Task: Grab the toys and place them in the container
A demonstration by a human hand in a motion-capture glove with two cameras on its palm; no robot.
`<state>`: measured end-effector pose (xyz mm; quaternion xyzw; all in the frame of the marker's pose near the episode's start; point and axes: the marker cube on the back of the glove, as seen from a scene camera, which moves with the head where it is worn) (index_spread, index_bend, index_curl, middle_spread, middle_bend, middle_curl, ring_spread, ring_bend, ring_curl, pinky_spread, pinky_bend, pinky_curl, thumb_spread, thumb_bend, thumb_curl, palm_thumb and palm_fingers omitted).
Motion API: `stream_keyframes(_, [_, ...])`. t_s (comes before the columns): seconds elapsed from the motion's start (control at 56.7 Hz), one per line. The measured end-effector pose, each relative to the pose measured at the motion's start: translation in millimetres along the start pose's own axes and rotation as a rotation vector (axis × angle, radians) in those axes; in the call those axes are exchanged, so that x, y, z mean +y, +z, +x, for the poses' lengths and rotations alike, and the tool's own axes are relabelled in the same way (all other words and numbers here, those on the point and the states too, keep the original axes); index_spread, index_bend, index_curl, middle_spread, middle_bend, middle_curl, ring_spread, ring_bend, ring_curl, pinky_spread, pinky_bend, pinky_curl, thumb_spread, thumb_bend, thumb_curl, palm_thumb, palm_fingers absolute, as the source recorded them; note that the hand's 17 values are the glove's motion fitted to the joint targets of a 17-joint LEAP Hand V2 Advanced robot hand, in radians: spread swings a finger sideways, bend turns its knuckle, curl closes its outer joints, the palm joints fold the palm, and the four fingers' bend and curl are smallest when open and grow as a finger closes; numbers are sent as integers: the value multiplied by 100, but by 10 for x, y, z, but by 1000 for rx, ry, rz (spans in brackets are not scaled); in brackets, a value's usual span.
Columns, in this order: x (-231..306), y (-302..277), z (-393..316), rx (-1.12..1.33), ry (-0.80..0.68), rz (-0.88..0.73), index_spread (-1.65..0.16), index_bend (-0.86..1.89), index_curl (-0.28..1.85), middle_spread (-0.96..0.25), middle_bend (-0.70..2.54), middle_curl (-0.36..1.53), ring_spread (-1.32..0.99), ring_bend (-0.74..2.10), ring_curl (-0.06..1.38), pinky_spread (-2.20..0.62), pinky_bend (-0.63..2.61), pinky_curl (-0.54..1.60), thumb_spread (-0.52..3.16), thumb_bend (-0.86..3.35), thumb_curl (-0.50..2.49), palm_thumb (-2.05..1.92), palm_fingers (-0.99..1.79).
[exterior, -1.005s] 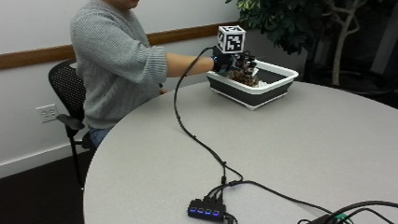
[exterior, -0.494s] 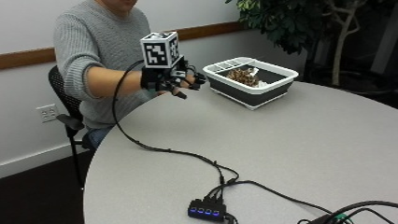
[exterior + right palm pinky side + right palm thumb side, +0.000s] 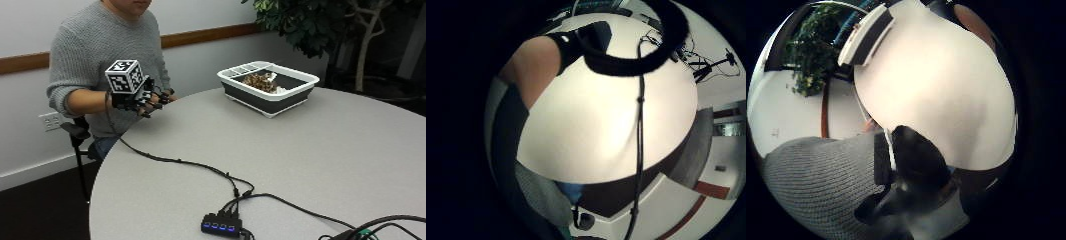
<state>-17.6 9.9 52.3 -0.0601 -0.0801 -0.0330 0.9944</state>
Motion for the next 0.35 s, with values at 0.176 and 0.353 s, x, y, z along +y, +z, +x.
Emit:
stream_keyframes(0.176, [-16, 24, 67, 50, 1, -10, -40, 20, 40, -18, 17, 28, -16, 18, 32, 5, 89, 31, 128, -6, 15, -8, -3])
stream_keyframes(0.353, [-72, 24, 94, 47, 5, 3, -40, 20, 41, -18, 17, 28, -16, 18, 31, 5, 89, 31, 129, -5, 16, -8, -3])
